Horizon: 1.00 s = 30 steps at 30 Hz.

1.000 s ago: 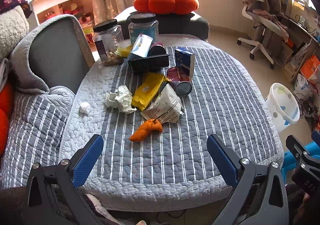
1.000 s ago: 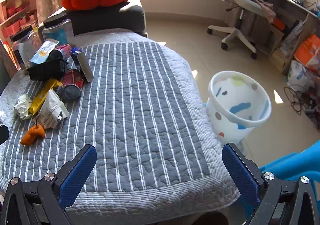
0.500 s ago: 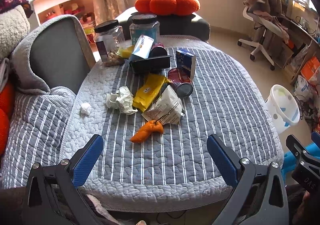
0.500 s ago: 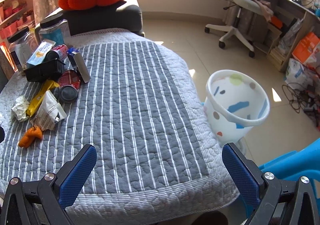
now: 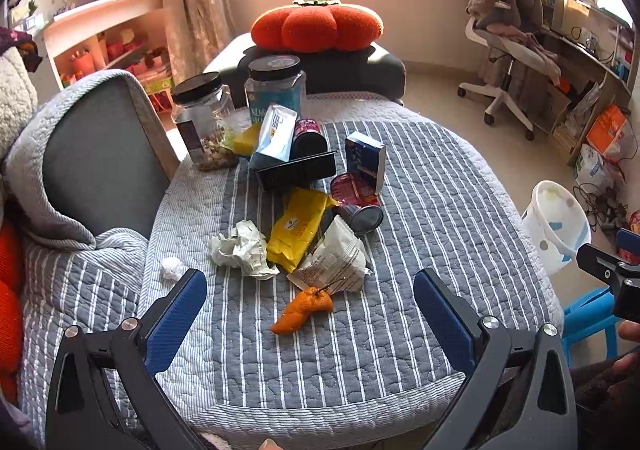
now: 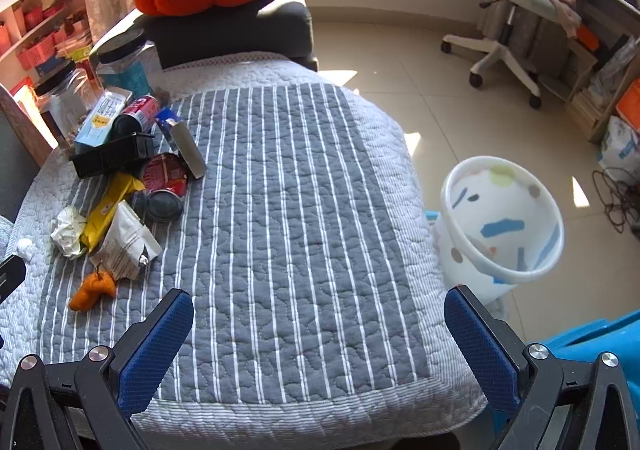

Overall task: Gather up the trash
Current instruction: 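Grasp the crumpled white paper with the left gripper while the right gripper grasps the red can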

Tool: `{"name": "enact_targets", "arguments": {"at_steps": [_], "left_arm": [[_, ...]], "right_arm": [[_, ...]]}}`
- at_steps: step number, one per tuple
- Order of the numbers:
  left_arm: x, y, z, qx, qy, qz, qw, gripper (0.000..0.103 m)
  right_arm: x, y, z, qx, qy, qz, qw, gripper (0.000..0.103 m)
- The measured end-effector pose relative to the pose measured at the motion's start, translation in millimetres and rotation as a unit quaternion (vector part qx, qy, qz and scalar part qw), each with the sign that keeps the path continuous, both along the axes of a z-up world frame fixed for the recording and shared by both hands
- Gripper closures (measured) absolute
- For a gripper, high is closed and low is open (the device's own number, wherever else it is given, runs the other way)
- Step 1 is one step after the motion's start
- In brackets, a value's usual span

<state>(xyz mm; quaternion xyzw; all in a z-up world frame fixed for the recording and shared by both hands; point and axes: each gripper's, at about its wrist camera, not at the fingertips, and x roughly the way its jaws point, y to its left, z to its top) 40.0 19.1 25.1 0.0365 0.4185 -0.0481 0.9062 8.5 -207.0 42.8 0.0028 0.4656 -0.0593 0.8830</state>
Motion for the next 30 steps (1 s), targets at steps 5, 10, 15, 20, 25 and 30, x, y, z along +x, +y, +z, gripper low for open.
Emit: {"name": "enact_targets", "arguments": {"at_steps": [5,10,15,20,25,30], "left_arm": [[53,6,-6,0.023,0.068,-0.048,0.9962,0.000],[104,34,-42,-0.013,0.135,-0.032,0.9902,0.005],[140,69,-85,-0.037,0.193,0.009,0.9804,0.012],[159,89,-116,-0.067,0.225,0.040,0.9712,0.023],[161,90,-144,-0.051,0.224,0.042,0.9723,0.041],[153,94,-146,-0.057,0.214,0.038,0.9744,0.068]], "right_arm": [[47,4,-10,0.008,0.063,0.049,0.997,0.000],[84,8,-43,0.035,0.111,0.067,0.991,0.000],[101,1,-86,0.074,0.178,0.054,0.980,0.000],[116,3,-87,0.075,0.172,0.049,0.981,0.000],[130,15,-89,0.104,0.173,0.054,0.978,0.000],[145,39,-92,0.118,0.173,0.066,0.976,0.000]]}}
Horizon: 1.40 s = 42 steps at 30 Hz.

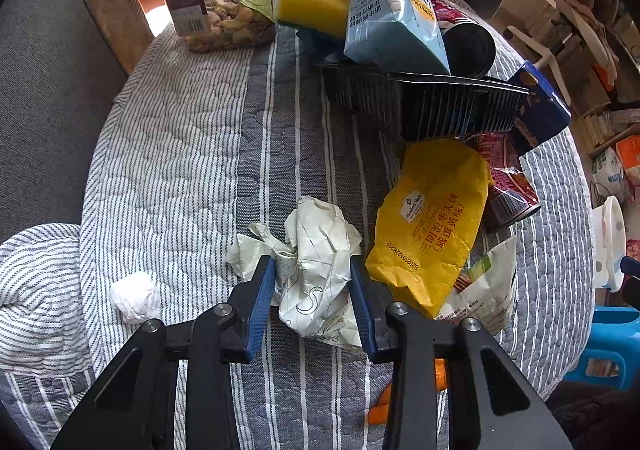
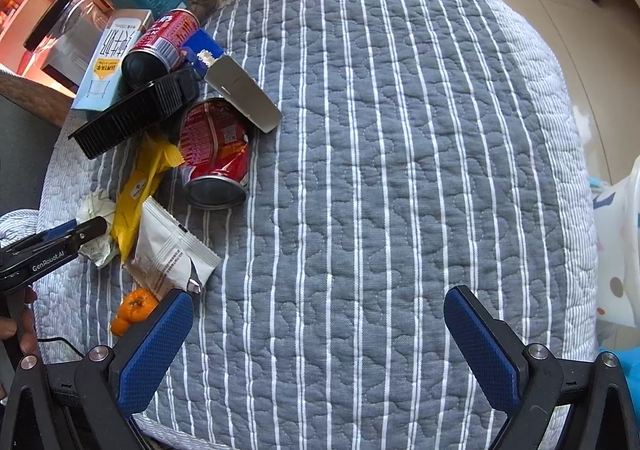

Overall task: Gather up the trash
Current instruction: 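Grasp the crumpled white paper with the left gripper while the right gripper grasps the red can, then carry the paper and red can over the white wastebasket with both grippers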

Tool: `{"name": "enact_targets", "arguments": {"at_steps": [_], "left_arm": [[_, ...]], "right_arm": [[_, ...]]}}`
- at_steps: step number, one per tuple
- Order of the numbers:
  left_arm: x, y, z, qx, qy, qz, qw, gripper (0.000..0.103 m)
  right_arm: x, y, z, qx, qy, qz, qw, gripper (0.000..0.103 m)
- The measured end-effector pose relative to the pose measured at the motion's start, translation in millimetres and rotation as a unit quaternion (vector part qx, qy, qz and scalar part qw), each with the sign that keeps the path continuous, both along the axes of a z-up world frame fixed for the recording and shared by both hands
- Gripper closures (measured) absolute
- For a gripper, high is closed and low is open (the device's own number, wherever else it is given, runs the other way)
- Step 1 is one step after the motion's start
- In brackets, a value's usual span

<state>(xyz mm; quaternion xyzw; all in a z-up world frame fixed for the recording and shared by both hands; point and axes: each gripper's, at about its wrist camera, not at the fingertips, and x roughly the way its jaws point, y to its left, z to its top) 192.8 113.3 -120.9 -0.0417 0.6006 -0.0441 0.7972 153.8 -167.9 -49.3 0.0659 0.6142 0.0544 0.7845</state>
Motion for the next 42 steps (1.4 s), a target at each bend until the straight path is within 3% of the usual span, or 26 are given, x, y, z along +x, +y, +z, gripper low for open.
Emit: {"name": "enact_targets", "arguments": {"at_steps": [6,11,14,24,33,42], "left_arm": [[-16,4,35,-0.028,-0.038,-0.006,0.9989,0.070],[-24,11,58,-0.037,-0.064,-0.009,0.9972,0.070],[-26,18,62,-0.039,-0.064,-0.008,0.9972,0.070],[-20,22,57,-0.047,-0.054,0.000,0.9974,0.070],[-22,11,63,-0.045,-0.058,-0.012,0.9972,0.070],[-33,-33,78,-0.049,-0.073,-0.061,0.9943,0.070]], "right_arm": [[31,39,-13,-0.019,-0.007,0.015,1.000,0.005],[57,61,-38,0.003,0.007,0.017,1.000,0.019],[68,73,-53,0.005,0.019,0.015,1.000,0.027],[90,82,-88,0.039,0.033,0.004,0.999,0.041],[69,60,-57,0.060,0.024,0.016,0.998,0.041],[32,-1,-13,0.056,-0.016,-0.005,0.998,0.042]]}}
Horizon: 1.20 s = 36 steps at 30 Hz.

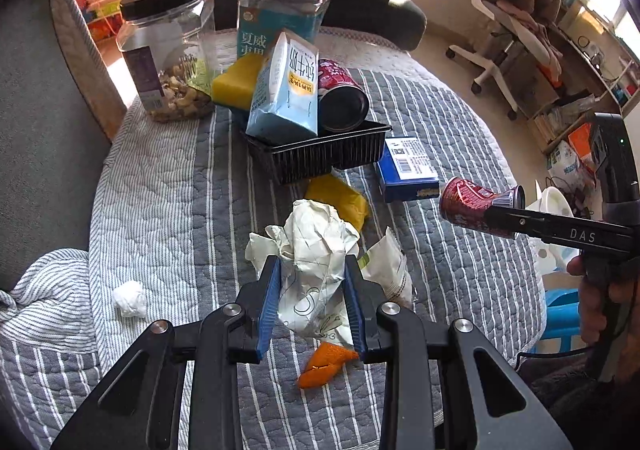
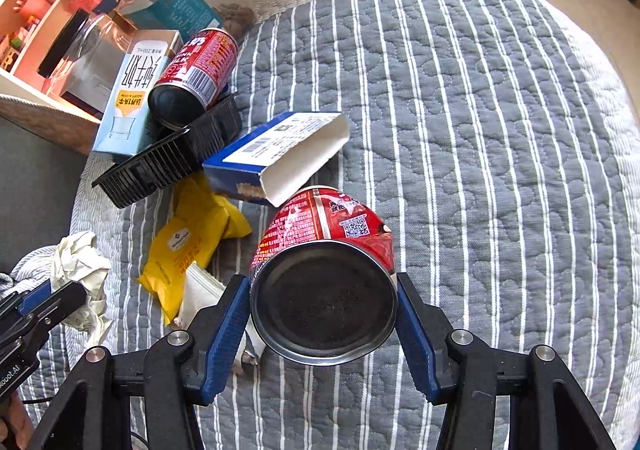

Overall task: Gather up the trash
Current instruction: 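Carry the paper and red can over the white wastebasket with both grippers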

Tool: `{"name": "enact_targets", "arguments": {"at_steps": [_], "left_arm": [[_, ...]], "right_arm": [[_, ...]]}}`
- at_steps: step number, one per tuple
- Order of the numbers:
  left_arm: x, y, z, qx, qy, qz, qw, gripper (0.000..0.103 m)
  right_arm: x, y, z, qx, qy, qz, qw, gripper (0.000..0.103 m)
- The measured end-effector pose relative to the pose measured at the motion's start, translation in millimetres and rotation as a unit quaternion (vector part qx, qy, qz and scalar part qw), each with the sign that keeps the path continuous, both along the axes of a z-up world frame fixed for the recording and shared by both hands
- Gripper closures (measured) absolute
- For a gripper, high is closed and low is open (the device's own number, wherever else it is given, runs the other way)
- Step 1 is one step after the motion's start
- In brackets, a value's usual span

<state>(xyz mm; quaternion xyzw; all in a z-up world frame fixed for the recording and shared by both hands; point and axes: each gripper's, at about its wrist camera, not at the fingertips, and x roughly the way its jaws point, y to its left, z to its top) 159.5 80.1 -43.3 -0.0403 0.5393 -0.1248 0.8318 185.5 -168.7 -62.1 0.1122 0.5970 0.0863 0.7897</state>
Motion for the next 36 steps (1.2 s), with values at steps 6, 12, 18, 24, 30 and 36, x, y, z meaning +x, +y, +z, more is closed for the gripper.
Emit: {"name": "enact_targets", "arguments": {"at_steps": [6,12,18,24,30,36], "left_arm": [[-3,-45,10,-0.003,-0.011,-0.036,0.9993,0.070],[-6,-98,20,-0.009,-0.023,-0.077,0.9967,0.070],[-8,-162,24,-0.018,-0.027,-0.121,0.9922,0.070],[-14,-230,25,-0.027,-0.029,-0.168,0.9850,0.070],[-19,-299,18,-0.043,-0.028,-0.208,0.9768,0.070],[-28,-372,15,-0.068,-0.049,-0.255,0.9632,0.070]], "right_arm": [[-22,-39,20,0.001,-0.009,-0.025,1.000,0.042],[-40,-79,34,-0.003,-0.023,-0.052,0.998,0.042],[-63,-137,41,-0.006,-0.028,-0.102,0.994,0.042],[-93,-205,43,-0.013,-0.029,-0.165,0.986,0.042],[-126,-267,46,-0.026,-0.033,-0.224,0.974,0.042],[-149,-306,49,-0.044,-0.038,-0.266,0.962,0.042]]}}
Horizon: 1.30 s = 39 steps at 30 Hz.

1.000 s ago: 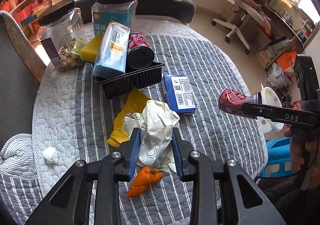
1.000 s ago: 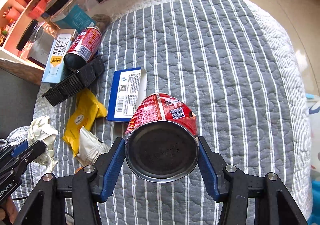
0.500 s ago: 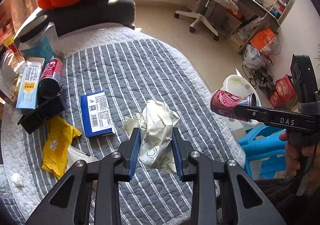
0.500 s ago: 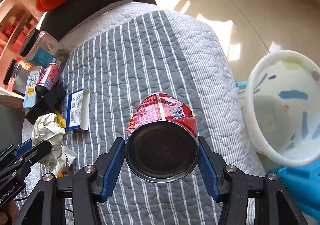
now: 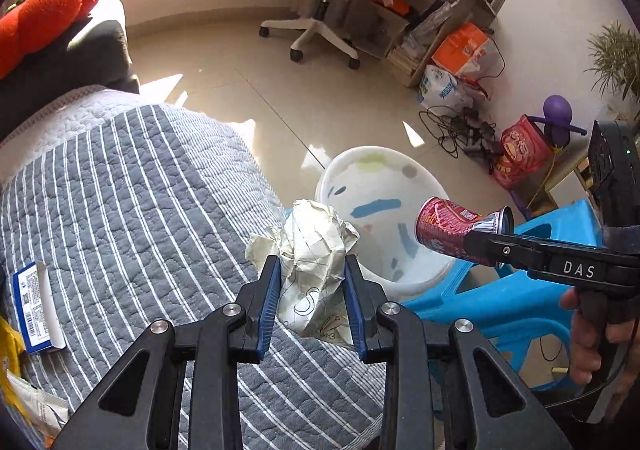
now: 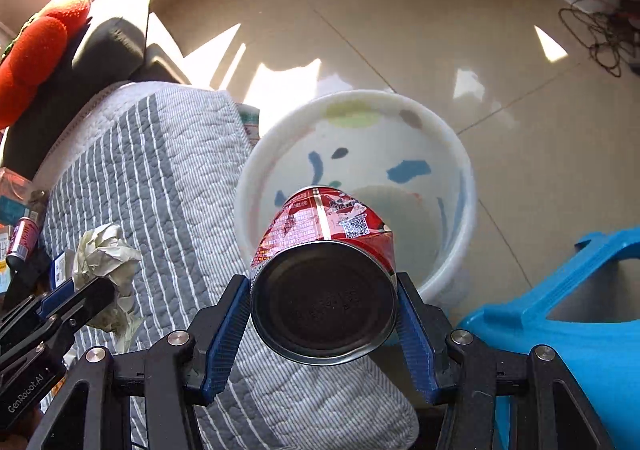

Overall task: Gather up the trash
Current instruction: 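Carry the paper and red can over the white wastebasket with both grippers, then open both grippers to drop the paper and can into the wastebasket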

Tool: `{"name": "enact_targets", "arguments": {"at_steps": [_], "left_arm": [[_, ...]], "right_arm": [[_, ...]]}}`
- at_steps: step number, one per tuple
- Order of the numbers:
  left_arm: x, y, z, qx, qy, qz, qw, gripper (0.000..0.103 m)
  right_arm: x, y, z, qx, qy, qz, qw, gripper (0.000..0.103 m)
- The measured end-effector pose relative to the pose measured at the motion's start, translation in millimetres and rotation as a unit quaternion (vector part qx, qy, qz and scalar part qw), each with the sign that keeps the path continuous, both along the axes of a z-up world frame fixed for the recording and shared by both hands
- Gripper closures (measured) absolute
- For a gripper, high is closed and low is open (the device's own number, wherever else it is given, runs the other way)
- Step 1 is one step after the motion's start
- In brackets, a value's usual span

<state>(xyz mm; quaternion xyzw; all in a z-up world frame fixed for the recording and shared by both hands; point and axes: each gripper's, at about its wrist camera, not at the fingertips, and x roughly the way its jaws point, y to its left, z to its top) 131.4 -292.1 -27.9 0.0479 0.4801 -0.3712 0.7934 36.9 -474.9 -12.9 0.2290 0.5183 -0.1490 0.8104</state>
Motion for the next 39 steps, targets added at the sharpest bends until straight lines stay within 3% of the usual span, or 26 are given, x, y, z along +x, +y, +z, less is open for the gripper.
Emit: {"name": "enact_targets", "arguments": {"at_steps": [6,12,15,17,19,21,27,39], "left_arm": [[-6,-65,-10,-0.015,-0.044,-0.042,0.9980,0.070],[-4,-87,-33,-0.001,-0.069,-0.056,0.9961,0.070],[-3,-85,-36,0.007,-0.084,-0.048,0.9953,0.061],[-1,-83,-38,0.032,-0.082,-0.034,0.9955,0.047],[0,-76,-39,0.061,-0.086,-0.016,0.9943,0.025],[0,-66,-41,0.101,-0.094,0.005,0.9904,0.013],[-1,-24,-47,0.165,-0.089,0.029,0.9819,0.010],[-14,58,-24,0.157,-0.087,0.075,0.9809,0.007]], "right_arm": [[-17,-24,-7,0.004,0.009,-0.022,1.000,0.042],[-24,-38,-7,0.006,0.005,-0.034,0.999,0.042],[-26,-42,-8,0.009,0.006,-0.035,0.999,0.042],[-26,-44,-10,0.010,0.007,-0.038,0.999,0.042],[-26,-47,-11,0.012,0.008,-0.040,0.999,0.042],[-23,-48,-12,0.014,0.008,-0.039,0.999,0.042],[-4,-40,-26,0.014,0.027,-0.026,0.999,0.042],[23,-16,-51,0.013,0.071,-0.015,0.997,0.041]]}}
